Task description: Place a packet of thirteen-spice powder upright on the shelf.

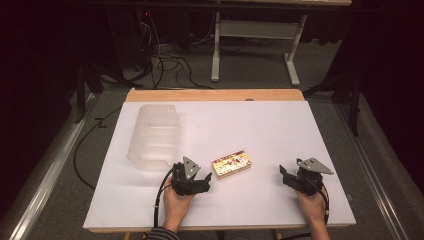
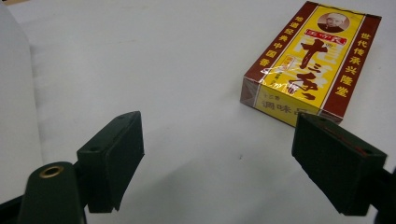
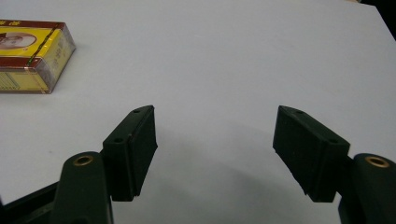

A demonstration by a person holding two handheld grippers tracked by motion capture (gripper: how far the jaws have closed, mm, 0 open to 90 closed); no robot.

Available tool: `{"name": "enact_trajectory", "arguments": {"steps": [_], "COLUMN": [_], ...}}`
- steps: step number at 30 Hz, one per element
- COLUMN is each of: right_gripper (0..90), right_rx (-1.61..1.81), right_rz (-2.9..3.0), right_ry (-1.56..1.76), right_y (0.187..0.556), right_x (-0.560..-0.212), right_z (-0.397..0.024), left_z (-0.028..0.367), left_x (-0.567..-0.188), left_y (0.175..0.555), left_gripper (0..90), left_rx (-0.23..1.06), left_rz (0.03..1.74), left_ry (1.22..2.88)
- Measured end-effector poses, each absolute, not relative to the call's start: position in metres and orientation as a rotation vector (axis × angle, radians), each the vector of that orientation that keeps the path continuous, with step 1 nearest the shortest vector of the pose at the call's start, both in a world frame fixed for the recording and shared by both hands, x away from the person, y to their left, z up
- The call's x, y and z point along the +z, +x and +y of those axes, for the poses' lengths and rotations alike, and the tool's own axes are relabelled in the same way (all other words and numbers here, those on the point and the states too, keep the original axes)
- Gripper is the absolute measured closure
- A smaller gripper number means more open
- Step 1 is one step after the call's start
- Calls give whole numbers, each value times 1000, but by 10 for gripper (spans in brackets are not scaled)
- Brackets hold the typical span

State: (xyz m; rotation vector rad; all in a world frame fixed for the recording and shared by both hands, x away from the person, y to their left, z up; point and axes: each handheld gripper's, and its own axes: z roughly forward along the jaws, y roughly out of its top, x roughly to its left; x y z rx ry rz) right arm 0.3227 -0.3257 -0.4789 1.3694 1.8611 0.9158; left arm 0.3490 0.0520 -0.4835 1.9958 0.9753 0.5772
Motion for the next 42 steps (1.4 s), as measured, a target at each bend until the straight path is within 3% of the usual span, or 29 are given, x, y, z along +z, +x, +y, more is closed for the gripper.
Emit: {"name": "enact_trajectory", "arguments": {"steps": [33, 42], "right_gripper": [302, 301], "right_rx": [924, 926], "right_rz": [1848, 1845], "right_ry": [1380, 1398], "right_y": [323, 323], "right_x": [-479, -479], "right_z": [-326, -327], "left_z": [53, 54], "left_x": [-483, -483], "left_y": [350, 354], "left_gripper": [181, 150], "left_rx": [552, 478], "left_rz": [978, 995], "left_ry": [1992, 1989]}}
